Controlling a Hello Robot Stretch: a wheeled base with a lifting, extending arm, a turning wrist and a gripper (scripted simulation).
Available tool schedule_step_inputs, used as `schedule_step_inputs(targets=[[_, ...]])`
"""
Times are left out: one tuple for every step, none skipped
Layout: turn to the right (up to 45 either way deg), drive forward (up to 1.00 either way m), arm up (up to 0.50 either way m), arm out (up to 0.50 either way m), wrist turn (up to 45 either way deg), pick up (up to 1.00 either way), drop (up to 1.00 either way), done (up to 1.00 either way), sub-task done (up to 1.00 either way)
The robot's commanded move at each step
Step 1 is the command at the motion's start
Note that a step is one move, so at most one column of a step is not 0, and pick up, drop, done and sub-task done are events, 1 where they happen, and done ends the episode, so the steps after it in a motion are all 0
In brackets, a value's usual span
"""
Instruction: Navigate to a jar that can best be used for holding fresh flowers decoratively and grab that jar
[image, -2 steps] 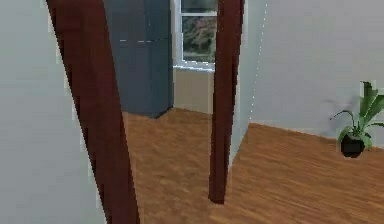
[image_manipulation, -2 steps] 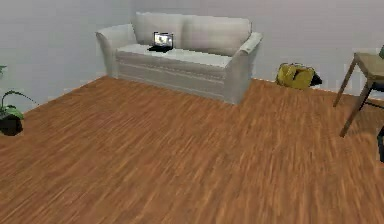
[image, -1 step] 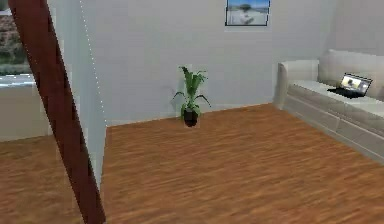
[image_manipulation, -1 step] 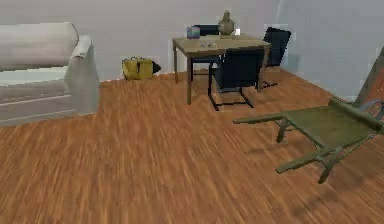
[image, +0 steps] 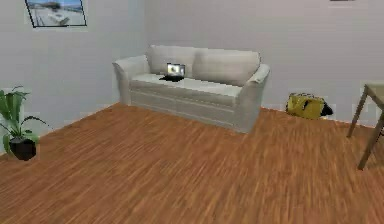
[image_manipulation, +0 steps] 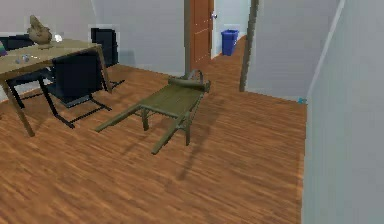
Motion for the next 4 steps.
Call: schedule_step_inputs(targets=[[27.0,0.00,0.00,0.00,0.0,0.00,0.00,0.00,0.00],[0.0,0.20,0.00,0.00,0.0,0.00,0.00,0.00,0.00],[-45.0,0.00,0.00,0.00,0.0,0.00,0.00,0.00,0.00],[-39.0,0.00,0.00,0.00,0.0,0.00,0.00,0.00,0.00]])
